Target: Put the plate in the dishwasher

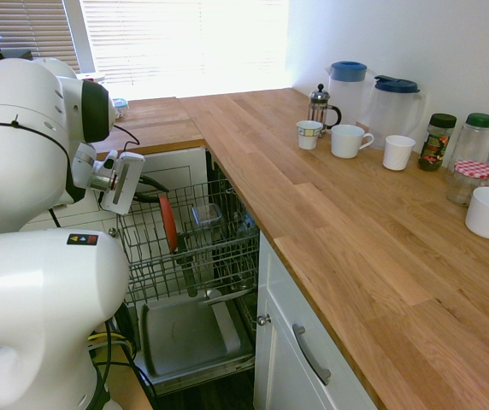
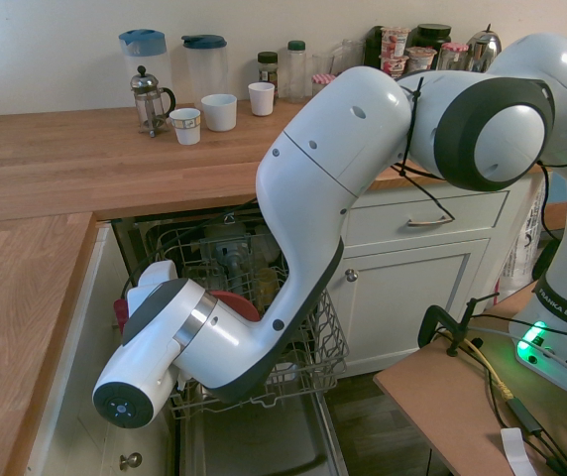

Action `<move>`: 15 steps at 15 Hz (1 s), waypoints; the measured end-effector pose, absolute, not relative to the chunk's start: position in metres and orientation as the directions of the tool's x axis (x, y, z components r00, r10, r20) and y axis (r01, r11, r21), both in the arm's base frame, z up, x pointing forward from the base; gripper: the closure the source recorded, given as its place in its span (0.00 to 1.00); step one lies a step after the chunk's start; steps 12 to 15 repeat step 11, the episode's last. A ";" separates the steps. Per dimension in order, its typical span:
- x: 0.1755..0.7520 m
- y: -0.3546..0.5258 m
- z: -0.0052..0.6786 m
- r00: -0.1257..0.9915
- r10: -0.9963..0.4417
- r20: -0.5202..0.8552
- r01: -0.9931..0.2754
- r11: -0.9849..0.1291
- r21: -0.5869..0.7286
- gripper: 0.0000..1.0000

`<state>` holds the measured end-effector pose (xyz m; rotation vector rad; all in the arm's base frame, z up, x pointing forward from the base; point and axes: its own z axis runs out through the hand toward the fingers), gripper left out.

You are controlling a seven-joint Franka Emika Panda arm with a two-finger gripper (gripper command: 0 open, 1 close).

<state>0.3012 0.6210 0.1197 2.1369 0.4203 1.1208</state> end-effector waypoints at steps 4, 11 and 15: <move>0.288 0.629 0.126 0.566 0.561 0.604 -0.014 -0.726 0.688 0.00; 0.236 0.637 0.194 0.558 0.538 0.631 -0.016 -0.754 0.657 0.00; 0.236 0.637 0.194 0.558 0.538 0.631 -0.016 -0.754 0.657 0.00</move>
